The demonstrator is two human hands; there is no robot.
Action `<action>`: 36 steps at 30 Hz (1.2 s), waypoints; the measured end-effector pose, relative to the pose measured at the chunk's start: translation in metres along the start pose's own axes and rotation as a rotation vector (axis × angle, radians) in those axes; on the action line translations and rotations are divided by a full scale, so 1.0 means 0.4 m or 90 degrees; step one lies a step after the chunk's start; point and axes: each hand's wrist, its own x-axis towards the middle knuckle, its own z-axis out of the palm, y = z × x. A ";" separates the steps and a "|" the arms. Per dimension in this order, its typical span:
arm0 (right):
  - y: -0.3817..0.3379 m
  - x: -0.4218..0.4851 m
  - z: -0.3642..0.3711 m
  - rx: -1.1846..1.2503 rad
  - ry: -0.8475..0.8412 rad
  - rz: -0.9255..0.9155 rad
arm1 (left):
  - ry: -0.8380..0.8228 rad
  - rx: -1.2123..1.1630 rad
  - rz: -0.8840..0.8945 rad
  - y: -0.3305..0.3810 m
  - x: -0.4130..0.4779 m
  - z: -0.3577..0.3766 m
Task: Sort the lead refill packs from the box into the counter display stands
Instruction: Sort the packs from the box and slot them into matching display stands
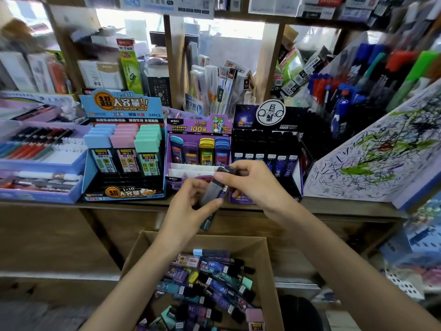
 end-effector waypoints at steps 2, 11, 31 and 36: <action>0.004 -0.002 0.001 0.025 -0.013 0.000 | 0.009 -0.022 0.006 0.000 -0.001 -0.002; -0.007 0.017 -0.044 0.162 -0.012 -0.030 | -0.005 -0.163 0.028 0.017 0.012 -0.021; 0.086 0.169 -0.122 -0.159 0.130 -0.071 | 0.009 -0.117 0.030 -0.014 0.035 -0.043; 0.101 0.179 -0.112 -0.218 0.181 -0.036 | -0.010 -0.091 0.027 -0.009 0.059 -0.014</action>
